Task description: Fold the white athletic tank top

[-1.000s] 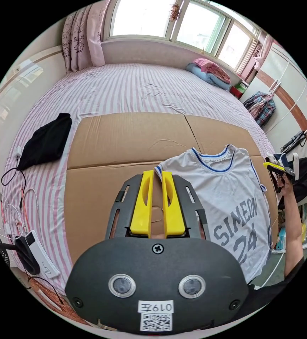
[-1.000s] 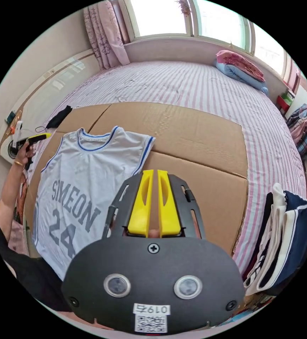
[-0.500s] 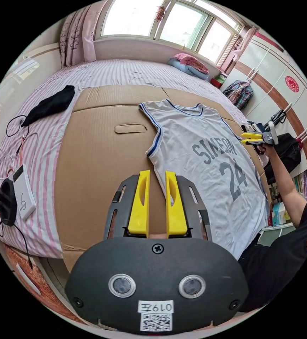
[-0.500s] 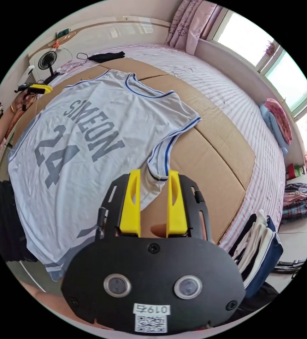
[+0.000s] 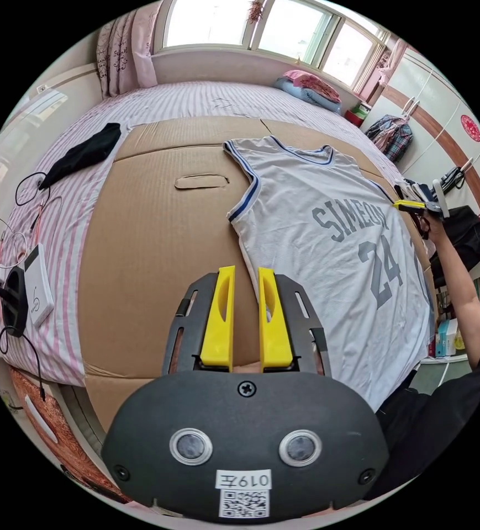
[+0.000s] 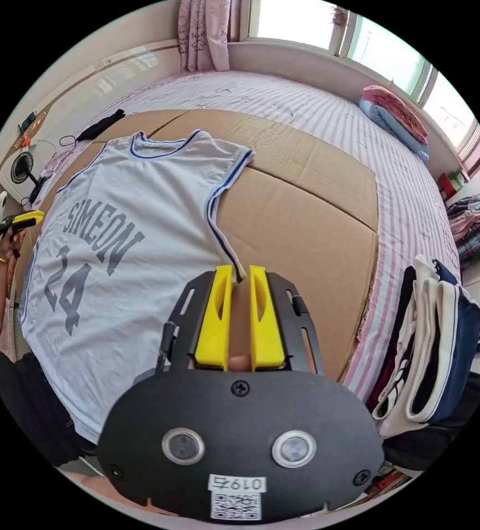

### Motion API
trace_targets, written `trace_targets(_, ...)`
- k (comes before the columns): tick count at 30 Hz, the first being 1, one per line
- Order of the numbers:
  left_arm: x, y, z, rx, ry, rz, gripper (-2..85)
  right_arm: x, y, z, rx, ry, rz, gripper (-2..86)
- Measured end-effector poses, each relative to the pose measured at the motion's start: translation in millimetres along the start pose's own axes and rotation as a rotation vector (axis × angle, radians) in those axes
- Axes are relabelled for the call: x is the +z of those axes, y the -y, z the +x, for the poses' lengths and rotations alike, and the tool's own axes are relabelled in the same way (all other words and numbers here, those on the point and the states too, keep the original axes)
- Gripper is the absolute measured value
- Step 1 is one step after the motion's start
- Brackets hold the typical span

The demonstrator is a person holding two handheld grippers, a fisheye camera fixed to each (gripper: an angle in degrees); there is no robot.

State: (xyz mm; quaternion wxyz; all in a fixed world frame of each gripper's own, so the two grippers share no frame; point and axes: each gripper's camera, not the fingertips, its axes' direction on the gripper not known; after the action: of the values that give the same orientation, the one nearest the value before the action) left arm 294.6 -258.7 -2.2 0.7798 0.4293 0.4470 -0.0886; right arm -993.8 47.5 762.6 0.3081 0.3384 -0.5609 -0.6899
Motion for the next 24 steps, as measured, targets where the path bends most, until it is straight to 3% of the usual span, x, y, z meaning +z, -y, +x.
trace_targets(6,-11,-34,-7,-0.078,-0.037,0.021,7.4,-39,-52,13,0.100,0.093,0.099,7.9)
trace_targets(17,-14,-144,-10,-0.292,-0.289,0.025,11.6,-63,-245,-61,0.118,0.177,0.024,10.0)
trace_targets(24,-17,-171,27,-0.262,-0.171,-0.023,10.6,-54,-323,-86,0.255,0.164,0.027,10.8)
